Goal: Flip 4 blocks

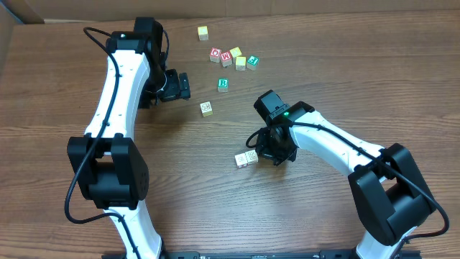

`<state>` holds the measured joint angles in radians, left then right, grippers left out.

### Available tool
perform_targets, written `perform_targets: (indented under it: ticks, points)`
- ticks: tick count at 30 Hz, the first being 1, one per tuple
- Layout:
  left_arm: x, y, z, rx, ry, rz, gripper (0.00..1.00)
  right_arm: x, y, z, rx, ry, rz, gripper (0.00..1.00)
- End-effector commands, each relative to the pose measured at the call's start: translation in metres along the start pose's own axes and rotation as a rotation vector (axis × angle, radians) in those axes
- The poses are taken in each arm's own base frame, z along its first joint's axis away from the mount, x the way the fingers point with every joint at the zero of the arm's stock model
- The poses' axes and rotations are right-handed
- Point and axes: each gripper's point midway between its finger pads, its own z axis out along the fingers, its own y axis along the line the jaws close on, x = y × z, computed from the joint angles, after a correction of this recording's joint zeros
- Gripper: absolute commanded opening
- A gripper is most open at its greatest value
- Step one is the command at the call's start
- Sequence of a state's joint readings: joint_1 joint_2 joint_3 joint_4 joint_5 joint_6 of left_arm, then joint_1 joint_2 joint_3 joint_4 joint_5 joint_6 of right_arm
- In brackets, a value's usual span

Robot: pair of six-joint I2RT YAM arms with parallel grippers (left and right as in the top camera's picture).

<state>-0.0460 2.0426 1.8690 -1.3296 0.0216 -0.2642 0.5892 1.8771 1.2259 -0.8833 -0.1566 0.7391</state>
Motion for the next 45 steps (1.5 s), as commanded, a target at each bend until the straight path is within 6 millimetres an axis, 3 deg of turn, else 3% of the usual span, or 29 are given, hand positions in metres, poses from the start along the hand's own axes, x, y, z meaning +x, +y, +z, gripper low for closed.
perform_targets:
  ticks: [1, 7, 11, 14, 21, 29, 34, 45]
  points:
    - [0.000, -0.001, -0.008, 0.004, -0.022, -0.017, 1.00, 0.003, 0.015, -0.007, -0.038, 0.012, -0.024, 0.14]
    - [0.000, -0.001, -0.008, 0.004, -0.022, -0.017, 1.00, 0.038, 0.014, -0.004, 0.021, 0.101, -0.032, 0.07]
    - [0.000, -0.001, -0.008, 0.004, -0.022, -0.017, 1.00, 0.051, 0.019, -0.001, 0.043, 0.096, -0.024, 0.05]
    - [0.000, -0.001, -0.008, 0.003, -0.021, -0.018, 1.00, 0.043, 0.018, 0.000, 0.086, 0.020, -0.035, 0.05]
    - [0.000, -0.001, -0.008, 0.004, -0.021, -0.017, 1.00, 0.009, -0.009, -0.007, 0.241, -0.174, -0.051, 0.04]
    - [0.000, -0.001, -0.008, 0.003, -0.021, -0.018, 1.00, -0.014, 0.015, -0.007, 0.141, -0.250, -0.119, 0.04]
    - [0.000, -0.001, -0.008, 0.003, -0.021, -0.018, 1.00, -0.015, 0.019, -0.006, 0.125, -0.251, -0.119, 0.04]
    - [0.000, -0.001, -0.008, 0.003, -0.021, -0.018, 1.00, 0.007, 0.033, -0.001, 0.034, -0.128, -0.120, 0.04]
